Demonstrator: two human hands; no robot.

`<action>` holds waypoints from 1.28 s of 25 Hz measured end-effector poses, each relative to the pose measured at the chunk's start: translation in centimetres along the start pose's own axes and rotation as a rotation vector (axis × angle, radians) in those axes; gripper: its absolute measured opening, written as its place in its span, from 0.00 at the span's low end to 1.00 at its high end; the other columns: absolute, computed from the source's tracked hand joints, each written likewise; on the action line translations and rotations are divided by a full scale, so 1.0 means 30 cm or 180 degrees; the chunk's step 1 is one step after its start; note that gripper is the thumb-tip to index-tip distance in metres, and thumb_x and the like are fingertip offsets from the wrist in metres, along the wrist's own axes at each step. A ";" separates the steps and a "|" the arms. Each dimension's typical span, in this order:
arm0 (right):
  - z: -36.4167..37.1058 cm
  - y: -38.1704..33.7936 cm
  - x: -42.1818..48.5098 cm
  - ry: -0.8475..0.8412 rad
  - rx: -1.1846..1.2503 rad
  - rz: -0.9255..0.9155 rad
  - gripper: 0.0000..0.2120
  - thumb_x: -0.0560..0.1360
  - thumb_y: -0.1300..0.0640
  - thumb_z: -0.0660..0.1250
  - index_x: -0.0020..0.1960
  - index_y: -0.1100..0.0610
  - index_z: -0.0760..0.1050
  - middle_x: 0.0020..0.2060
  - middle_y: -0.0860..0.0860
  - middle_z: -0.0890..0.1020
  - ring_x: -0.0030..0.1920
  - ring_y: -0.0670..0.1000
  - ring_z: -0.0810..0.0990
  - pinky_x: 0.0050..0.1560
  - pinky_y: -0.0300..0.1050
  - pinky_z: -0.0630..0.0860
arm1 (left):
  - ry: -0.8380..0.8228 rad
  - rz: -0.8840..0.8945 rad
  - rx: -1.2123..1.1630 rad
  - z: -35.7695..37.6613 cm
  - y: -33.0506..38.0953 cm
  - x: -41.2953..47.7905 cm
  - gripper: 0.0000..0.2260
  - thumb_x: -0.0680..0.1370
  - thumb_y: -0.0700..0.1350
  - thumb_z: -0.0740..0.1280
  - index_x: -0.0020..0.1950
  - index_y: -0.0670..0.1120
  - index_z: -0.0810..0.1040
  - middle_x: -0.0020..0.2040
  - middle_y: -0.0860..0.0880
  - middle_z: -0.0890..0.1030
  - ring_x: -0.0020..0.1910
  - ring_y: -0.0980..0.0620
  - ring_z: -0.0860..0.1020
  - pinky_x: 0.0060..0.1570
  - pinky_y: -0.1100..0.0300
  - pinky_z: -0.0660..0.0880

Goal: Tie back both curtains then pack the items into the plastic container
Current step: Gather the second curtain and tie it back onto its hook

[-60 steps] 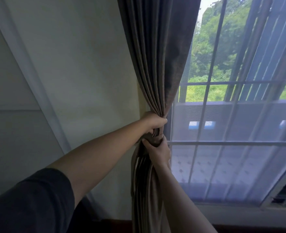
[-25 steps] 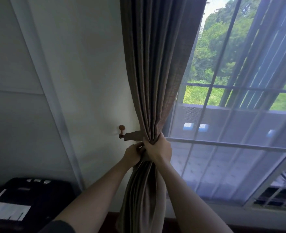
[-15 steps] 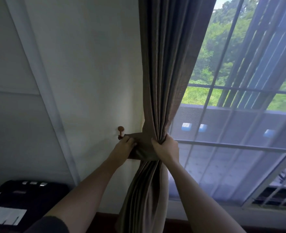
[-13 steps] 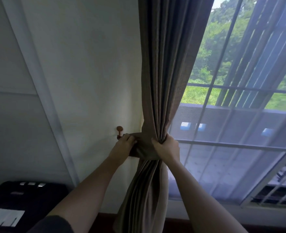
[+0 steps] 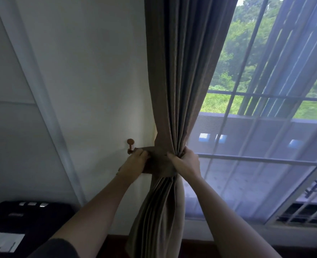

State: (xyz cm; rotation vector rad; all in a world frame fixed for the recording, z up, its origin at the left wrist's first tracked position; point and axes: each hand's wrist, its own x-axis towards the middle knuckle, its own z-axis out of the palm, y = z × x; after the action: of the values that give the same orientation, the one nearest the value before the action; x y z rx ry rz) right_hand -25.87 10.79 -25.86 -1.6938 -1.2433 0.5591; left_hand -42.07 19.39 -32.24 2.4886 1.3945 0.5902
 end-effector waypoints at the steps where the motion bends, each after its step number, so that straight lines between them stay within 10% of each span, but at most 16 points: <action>1: -0.006 0.004 -0.002 -0.0083 -0.0053 -0.0037 0.08 0.70 0.52 0.70 0.47 0.53 0.76 0.37 0.48 0.80 0.41 0.51 0.79 0.37 0.42 0.75 | 0.0064 -0.0317 -0.0410 0.008 0.059 0.002 0.14 0.80 0.42 0.58 0.64 0.41 0.73 0.62 0.43 0.73 0.59 0.44 0.75 0.59 0.53 0.73; 4: -0.025 0.012 0.001 -0.0259 -0.0189 -0.0136 0.13 0.70 0.50 0.70 0.52 0.54 0.78 0.40 0.49 0.81 0.43 0.50 0.79 0.39 0.42 0.75 | 0.0470 -0.1349 -0.2234 0.065 0.158 0.007 0.11 0.79 0.39 0.60 0.60 0.43 0.74 0.59 0.42 0.77 0.53 0.47 0.78 0.54 0.56 0.76; 11: -0.053 0.023 0.039 -0.0839 -0.0119 -0.0248 0.15 0.70 0.51 0.71 0.55 0.54 0.77 0.46 0.50 0.83 0.47 0.50 0.81 0.47 0.46 0.79 | 0.0274 -0.1123 -0.1161 0.020 0.137 0.020 0.11 0.79 0.43 0.63 0.57 0.40 0.78 0.52 0.43 0.82 0.52 0.43 0.80 0.51 0.59 0.72; 18: -0.067 0.039 0.062 -0.1363 0.0085 -0.0297 0.16 0.71 0.51 0.72 0.57 0.52 0.77 0.51 0.49 0.83 0.53 0.48 0.81 0.54 0.43 0.77 | -0.0731 -0.1275 -0.4382 0.049 0.101 -0.025 0.10 0.66 0.40 0.61 0.47 0.41 0.70 0.41 0.45 0.69 0.38 0.49 0.68 0.40 0.57 0.67; 23: -0.070 0.066 0.092 -0.1685 0.0477 -0.0075 0.16 0.73 0.54 0.70 0.60 0.51 0.75 0.55 0.48 0.82 0.56 0.47 0.80 0.59 0.45 0.75 | -0.0944 -0.0899 -0.4199 0.049 0.158 -0.026 0.16 0.61 0.36 0.57 0.46 0.37 0.75 0.33 0.51 0.78 0.35 0.59 0.75 0.35 0.67 0.71; 27: -0.086 0.054 0.080 -0.1911 0.0635 -0.0062 0.18 0.75 0.56 0.67 0.64 0.55 0.71 0.54 0.45 0.80 0.53 0.40 0.79 0.51 0.33 0.76 | -0.0741 -0.1017 -0.4060 0.081 0.172 -0.009 0.20 0.59 0.40 0.62 0.50 0.36 0.75 0.45 0.40 0.73 0.46 0.44 0.70 0.42 0.56 0.68; 32: -0.112 0.127 0.082 -0.2198 0.1183 0.0216 0.26 0.69 0.68 0.64 0.66 0.56 0.67 0.54 0.51 0.77 0.51 0.48 0.79 0.49 0.41 0.76 | -0.0687 -0.1210 -0.4115 0.073 0.209 -0.017 0.08 0.61 0.42 0.60 0.35 0.41 0.76 0.33 0.47 0.77 0.36 0.52 0.75 0.40 0.59 0.70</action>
State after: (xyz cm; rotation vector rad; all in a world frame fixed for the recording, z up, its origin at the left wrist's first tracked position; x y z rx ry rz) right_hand -20.45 11.44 -27.23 -1.2608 -1.4322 1.4048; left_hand -36.56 15.67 -31.90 1.1843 0.8684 0.7542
